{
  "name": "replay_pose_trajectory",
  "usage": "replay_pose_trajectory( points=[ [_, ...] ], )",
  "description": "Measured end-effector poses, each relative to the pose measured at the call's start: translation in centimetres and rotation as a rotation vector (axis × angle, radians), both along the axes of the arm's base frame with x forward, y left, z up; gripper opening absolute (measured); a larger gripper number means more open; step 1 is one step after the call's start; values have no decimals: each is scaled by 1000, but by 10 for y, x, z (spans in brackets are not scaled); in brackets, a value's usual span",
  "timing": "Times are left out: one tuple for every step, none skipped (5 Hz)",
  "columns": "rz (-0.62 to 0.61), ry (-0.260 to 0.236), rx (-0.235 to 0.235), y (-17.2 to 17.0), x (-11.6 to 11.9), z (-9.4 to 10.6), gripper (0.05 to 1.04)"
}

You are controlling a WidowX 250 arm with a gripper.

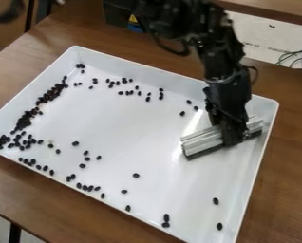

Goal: Sweep into pile

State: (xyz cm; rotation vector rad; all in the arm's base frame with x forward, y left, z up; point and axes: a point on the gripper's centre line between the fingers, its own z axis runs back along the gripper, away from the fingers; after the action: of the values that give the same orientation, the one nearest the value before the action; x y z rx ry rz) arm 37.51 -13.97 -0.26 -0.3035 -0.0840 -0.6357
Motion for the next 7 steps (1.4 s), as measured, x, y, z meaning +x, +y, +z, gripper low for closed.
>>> replay_pose_trajectory(
  points=[
    [73,2,15,29,-12,-1,359],
    [300,16,-7,76,-26,-3,359],
    [501,114,58,113,-11,-7,359],
    [577,158,118,131,12,-10,359],
    [600,177,118,144,17,-11,359],
    [613,184,113,153,15,-13,359],
    [801,124,117,230,-8,-9,359]
  ],
)
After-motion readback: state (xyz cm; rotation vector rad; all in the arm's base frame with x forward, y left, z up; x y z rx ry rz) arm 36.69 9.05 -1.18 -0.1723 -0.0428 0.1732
